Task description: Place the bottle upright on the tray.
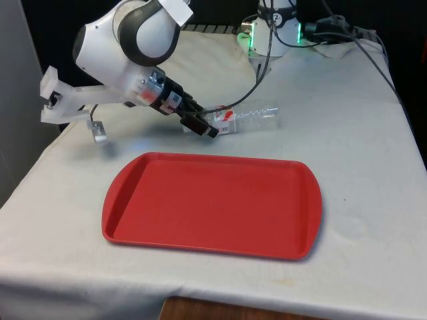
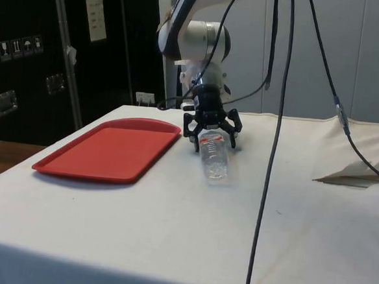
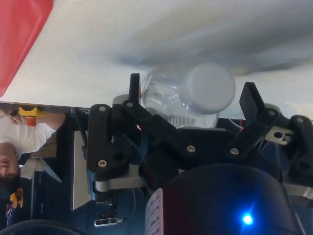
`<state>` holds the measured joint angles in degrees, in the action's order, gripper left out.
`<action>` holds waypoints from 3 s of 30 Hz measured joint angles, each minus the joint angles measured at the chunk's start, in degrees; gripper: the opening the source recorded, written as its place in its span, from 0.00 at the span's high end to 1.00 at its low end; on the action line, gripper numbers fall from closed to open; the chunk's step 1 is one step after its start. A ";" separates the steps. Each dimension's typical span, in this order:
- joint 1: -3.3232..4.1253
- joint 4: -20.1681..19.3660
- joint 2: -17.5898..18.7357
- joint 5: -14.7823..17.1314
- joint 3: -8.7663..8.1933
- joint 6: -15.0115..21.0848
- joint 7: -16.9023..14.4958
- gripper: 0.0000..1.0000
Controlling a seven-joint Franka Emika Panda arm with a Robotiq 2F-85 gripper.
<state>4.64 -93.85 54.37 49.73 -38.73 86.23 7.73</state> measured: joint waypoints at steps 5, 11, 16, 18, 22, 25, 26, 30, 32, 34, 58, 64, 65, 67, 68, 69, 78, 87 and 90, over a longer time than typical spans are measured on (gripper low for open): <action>0.00 0.00 0.06 0.00 0.00 -0.06 -0.06 0.00; 0.00 0.00 0.06 0.06 -0.06 -0.57 -0.23 0.00; -0.11 0.00 0.06 0.52 -0.17 -1.89 -0.97 0.00; -0.11 0.00 0.06 0.52 -0.17 -1.95 -0.97 0.00; -0.11 0.00 0.06 0.52 -0.17 -2.01 -1.03 0.00; -0.11 -0.06 0.06 0.52 -0.17 -2.01 -1.09 0.00; -0.06 -0.06 0.23 0.57 -0.11 -2.01 -1.15 0.00; -0.06 -0.06 0.63 0.80 -0.11 -1.89 -1.38 0.00; 0.00 0.00 0.86 0.97 -0.11 -1.83 -1.55 0.00; 0.00 0.00 0.92 1.03 -0.11 -1.83 -1.60 0.00; 0.00 0.00 0.92 1.03 -0.17 -1.95 -1.60 0.00; 0.00 0.00 0.92 1.03 -0.17 -1.95 -1.60 0.00; 0.00 0.00 0.92 1.03 -0.17 -1.95 -1.60 0.00; 0.00 0.00 0.92 1.03 -0.17 -1.95 -1.60 0.00; 0.00 0.00 0.92 1.03 -0.17 -1.95 -1.60 0.00; 0.00 0.00 0.92 1.03 -0.17 -1.95 -1.60 0.00; 0.00 -0.06 0.92 1.03 -0.17 -1.95 -1.60 0.00; 0.00 -0.06 0.92 1.03 -0.17 -1.95 -1.60 0.20; 0.00 -0.06 0.92 1.03 -0.17 -1.95 -1.60 0.34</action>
<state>4.64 -93.91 55.29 50.76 -38.90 84.28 6.13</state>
